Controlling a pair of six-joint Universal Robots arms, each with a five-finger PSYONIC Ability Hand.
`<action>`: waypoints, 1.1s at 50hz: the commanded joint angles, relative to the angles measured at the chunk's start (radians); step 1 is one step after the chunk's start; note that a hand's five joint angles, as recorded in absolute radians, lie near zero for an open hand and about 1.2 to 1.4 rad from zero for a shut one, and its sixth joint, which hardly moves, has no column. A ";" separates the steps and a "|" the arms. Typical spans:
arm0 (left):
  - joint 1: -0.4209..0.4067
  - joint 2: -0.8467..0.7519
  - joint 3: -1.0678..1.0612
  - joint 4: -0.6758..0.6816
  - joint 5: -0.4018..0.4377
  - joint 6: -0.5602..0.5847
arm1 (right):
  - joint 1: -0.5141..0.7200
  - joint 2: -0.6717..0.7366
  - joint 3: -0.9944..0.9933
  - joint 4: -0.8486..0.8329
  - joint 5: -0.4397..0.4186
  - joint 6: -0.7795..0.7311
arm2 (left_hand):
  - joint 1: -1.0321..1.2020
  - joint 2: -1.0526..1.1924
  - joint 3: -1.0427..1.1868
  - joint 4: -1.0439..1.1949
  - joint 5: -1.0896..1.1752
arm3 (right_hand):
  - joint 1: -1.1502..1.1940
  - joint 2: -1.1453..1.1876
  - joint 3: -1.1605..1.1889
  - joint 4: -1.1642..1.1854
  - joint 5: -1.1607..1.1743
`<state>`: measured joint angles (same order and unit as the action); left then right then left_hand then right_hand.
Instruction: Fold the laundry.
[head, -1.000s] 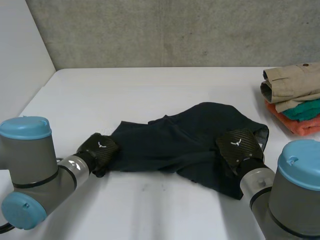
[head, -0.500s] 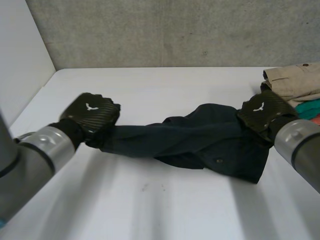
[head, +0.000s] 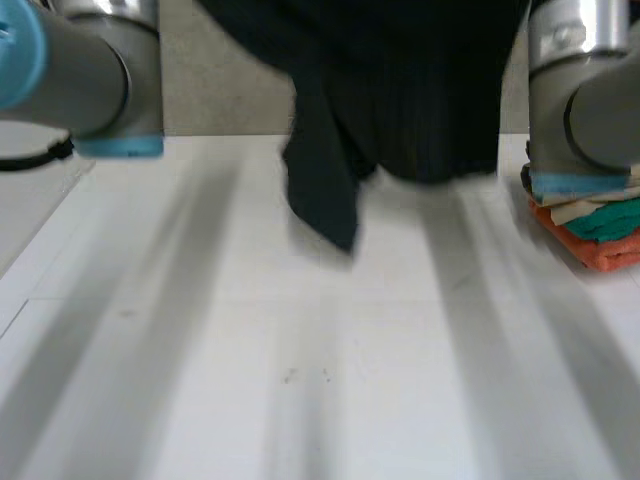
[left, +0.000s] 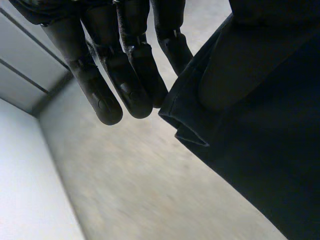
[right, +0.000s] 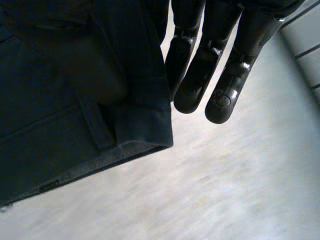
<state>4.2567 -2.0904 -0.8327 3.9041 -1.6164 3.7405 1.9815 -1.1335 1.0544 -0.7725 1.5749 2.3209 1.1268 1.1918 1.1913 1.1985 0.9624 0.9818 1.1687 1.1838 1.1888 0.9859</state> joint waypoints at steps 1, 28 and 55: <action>0.003 0.029 -0.071 -0.023 0.001 -0.005 | 0.005 0.021 -0.027 -0.031 -0.010 0.000 | 0.269 0.204 0.205 0.198 0.259 | 0.414 0.228 0.213 0.207 0.236; -0.075 0.074 -0.861 -0.419 -0.010 0.009 | 0.043 0.118 0.518 0.315 -0.052 -0.002 | 0.269 0.204 0.205 0.198 0.259 | 0.414 0.228 0.213 0.207 0.236; -0.195 0.460 -1.134 -1.088 -0.076 0.065 | 0.037 -0.293 0.742 1.157 -0.035 -0.109 | 0.269 0.204 0.205 0.198 0.259 | 0.414 0.228 0.213 0.207 0.236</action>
<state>4.0977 -1.6819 -1.9470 2.8988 -1.6590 3.7541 2.0198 -1.3649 1.7480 0.2841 1.5469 2.2801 1.1268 1.1946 1.1938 1.2018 0.9854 0.9869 1.1687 1.1838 1.1891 0.9859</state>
